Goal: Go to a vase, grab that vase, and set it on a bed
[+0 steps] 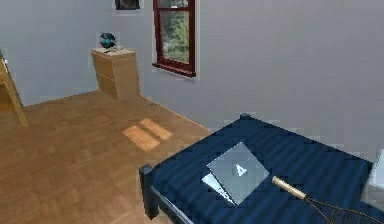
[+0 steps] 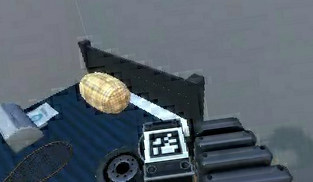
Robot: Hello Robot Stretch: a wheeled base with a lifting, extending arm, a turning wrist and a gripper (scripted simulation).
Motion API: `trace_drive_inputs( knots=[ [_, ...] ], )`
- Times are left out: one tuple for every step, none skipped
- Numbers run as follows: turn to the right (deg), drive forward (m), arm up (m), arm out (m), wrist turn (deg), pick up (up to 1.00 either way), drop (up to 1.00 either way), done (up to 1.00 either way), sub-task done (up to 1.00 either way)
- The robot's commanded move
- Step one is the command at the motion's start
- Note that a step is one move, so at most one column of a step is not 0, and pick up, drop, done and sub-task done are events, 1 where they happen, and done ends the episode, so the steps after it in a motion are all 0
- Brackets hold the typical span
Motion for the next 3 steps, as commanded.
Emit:
trace_drive_inputs(
  knots=[
    [-3.0,0.00,0.00,0.00,0.0,0.00,0.00,0.00,0.00],
    [45.0,0.00,0.00,0.00,0.0,0.00,0.00,0.00,0.00],
    [45.0,0.00,0.00,0.00,0.0,0.00,0.00,0.00,0.00]
  ],
)
